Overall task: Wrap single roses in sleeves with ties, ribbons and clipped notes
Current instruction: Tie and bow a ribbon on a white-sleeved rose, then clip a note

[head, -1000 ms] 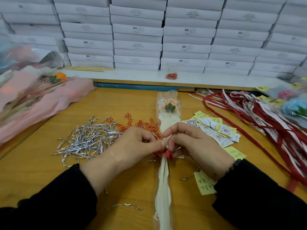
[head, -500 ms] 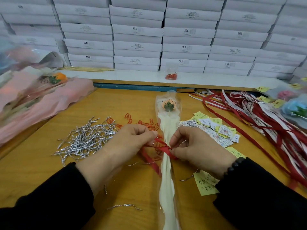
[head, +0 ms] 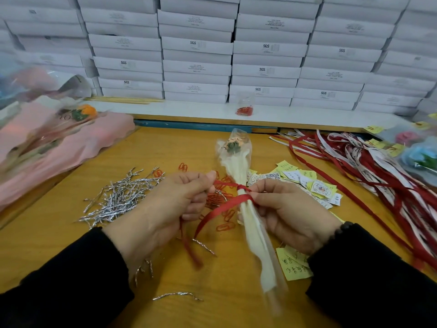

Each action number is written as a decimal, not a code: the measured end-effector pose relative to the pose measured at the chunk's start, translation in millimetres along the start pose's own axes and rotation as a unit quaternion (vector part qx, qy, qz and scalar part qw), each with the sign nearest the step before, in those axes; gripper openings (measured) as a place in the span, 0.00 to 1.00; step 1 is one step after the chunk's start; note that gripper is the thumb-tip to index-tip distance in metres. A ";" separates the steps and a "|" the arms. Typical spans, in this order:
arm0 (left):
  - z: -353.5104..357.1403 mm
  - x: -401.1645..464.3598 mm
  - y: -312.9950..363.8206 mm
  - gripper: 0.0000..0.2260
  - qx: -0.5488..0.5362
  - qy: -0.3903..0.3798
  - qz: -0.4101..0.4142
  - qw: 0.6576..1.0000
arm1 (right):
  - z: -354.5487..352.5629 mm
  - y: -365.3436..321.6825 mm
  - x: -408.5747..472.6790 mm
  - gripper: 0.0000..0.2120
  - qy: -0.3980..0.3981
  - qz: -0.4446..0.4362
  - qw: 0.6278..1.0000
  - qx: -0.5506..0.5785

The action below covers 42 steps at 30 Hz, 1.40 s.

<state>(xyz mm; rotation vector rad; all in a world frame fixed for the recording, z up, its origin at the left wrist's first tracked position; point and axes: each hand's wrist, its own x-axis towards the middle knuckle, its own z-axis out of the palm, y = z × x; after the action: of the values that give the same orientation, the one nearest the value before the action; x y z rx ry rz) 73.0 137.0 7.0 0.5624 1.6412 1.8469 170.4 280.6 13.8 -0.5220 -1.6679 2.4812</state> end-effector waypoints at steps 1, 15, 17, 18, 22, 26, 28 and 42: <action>-0.5 -0.9 1.3 0.11 0.011 -0.014 -0.012 1.000 | 0.6 1.2 0.4 0.11 0.003 0.006 1.000 0.029; 12.4 -2.6 -6.5 0.06 0.037 0.052 0.073 0.995 | 6.0 15.6 -0.5 0.02 -0.025 -0.084 0.937 -0.339; 13.4 -1.6 -8.0 0.05 0.122 0.090 0.117 0.982 | 4.5 15.3 -0.5 0.01 -0.028 -0.078 0.943 -0.323; 13.3 -0.8 -8.4 0.04 0.163 0.102 0.134 0.972 | 3.7 15.3 -0.1 0.02 -0.028 -0.074 0.948 -0.309; 10.5 2.4 -11.3 0.07 0.262 0.122 0.143 0.947 | 0.6 14.8 2.4 0.04 -0.016 -0.061 0.975 -0.215; 7.0 3.5 -10.4 0.09 0.276 0.125 0.138 0.943 | 2.3 12.4 2.5 0.09 -0.028 -0.027 0.998 -0.038; 7.9 2.9 -10.4 0.10 0.293 0.115 0.137 0.939 | 5.5 10.3 1.5 0.10 -0.031 0.000 0.997 0.063; 12.4 1.0 -13.8 0.07 0.311 0.107 0.127 0.936 | 5.0 -1.4 -5.7 0.14 -0.056 0.002 0.989 -0.138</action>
<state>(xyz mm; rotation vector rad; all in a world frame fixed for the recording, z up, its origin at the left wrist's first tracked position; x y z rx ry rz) 82.6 147.5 -4.9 0.8935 2.4215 1.5733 173.9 275.2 18.1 -0.4180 -2.0701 2.3345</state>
